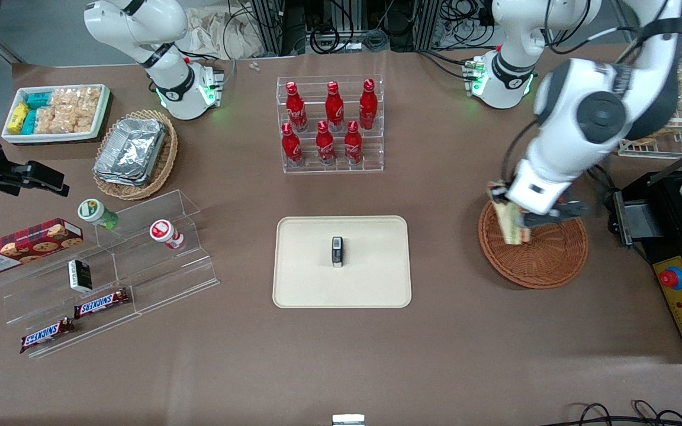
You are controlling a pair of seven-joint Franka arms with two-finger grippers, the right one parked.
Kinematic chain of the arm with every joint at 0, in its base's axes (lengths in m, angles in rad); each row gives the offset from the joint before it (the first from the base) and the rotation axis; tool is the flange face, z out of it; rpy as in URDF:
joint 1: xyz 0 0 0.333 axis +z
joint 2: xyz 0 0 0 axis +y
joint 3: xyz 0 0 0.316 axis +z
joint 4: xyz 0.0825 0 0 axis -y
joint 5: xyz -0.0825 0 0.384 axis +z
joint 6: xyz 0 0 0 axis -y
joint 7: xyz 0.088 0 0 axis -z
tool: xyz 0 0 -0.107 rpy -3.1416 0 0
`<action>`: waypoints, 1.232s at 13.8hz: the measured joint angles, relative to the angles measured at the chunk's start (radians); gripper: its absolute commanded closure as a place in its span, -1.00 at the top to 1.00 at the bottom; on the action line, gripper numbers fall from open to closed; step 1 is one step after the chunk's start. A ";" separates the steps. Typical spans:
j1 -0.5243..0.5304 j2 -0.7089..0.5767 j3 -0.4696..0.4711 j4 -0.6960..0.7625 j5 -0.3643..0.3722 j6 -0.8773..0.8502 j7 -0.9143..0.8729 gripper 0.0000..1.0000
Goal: Place sandwich from basket to tray
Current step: 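Lift the sandwich and carry it toward the cream tray, then lower the sandwich onto the tray beside the black box and release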
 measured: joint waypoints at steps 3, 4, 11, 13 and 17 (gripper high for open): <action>-0.007 0.082 -0.152 0.001 0.004 0.140 0.005 -1.00; -0.011 0.121 -0.176 0.004 0.009 0.182 0.005 -1.00; -0.061 0.473 -0.195 0.164 0.158 0.319 -0.032 -1.00; -0.076 0.553 -0.195 0.183 0.233 0.374 -0.102 -1.00; -0.083 0.645 -0.199 0.235 0.354 0.398 -0.219 0.99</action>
